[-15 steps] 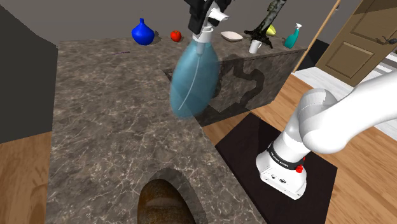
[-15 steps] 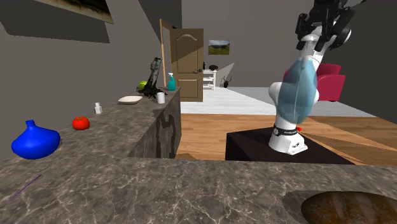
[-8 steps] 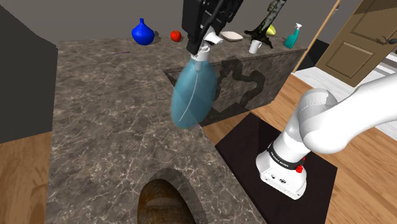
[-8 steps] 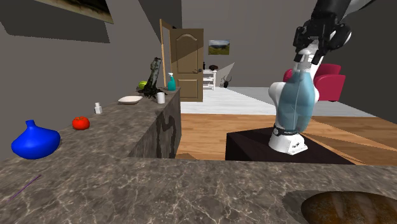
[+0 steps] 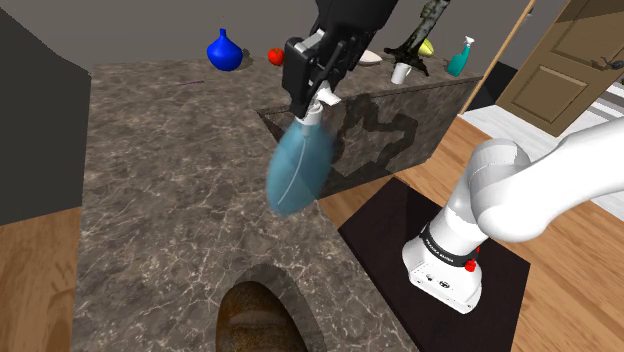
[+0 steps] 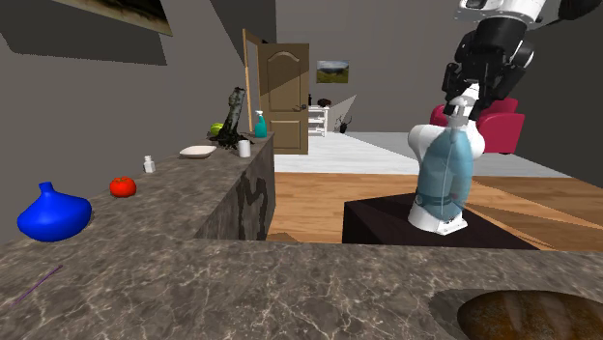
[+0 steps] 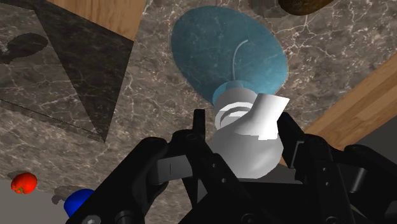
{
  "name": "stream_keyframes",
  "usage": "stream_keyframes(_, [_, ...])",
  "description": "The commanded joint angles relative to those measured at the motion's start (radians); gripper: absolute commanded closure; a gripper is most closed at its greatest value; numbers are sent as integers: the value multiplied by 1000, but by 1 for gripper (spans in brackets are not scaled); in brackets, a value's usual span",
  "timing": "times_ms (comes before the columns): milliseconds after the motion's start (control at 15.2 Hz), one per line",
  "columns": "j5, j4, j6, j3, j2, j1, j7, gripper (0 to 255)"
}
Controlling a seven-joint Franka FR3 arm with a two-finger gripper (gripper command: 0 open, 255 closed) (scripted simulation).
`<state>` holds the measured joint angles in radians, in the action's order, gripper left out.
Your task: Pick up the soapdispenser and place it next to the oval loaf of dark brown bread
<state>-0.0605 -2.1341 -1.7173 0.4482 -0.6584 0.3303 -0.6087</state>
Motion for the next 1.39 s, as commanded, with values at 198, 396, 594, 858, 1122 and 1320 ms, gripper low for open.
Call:
stream_keyframes(198, [-9,-82,-64,6,-19,9,-5,255])
stream_keyframes(396, [-14,-127,-102,11,-27,13,-9,255])
stream_keyframes(594, [-20,-171,-139,18,-32,18,-13,255])
stream_keyframes(858, [-26,-226,-190,27,-37,23,-20,255])
stream_keyframes(1122, [-33,-280,-242,38,-38,27,-27,255])
stream_keyframes(1320, [-37,-318,-281,47,-36,30,-33,255])
